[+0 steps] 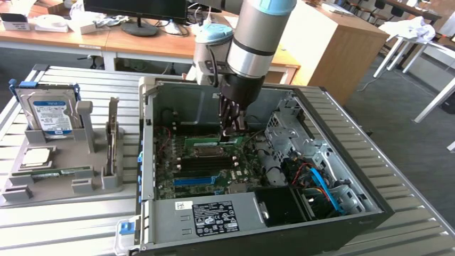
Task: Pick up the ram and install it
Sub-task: 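Insert the ram into the slot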
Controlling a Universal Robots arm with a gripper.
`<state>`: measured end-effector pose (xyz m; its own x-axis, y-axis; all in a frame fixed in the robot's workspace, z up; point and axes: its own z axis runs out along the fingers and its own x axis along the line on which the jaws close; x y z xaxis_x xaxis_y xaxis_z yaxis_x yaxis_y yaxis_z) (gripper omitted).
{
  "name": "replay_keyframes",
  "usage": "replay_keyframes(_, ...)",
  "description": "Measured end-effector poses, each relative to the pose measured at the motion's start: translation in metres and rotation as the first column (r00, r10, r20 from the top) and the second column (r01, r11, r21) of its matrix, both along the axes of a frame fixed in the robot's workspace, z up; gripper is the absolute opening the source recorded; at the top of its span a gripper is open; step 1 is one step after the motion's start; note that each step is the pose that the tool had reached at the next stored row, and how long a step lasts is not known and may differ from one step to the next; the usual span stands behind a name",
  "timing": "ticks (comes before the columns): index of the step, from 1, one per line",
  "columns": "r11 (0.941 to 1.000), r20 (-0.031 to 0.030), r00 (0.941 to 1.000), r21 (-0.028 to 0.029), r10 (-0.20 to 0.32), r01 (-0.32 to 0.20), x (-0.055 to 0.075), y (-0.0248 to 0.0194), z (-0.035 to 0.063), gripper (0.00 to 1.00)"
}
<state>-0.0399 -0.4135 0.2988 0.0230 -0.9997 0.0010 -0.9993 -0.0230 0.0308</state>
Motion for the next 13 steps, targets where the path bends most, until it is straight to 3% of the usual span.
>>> replay_keyframes(13,1.0,0.0,1.0,0.0,-0.003,0.003,0.0,-0.0002,-0.0134,0.12)
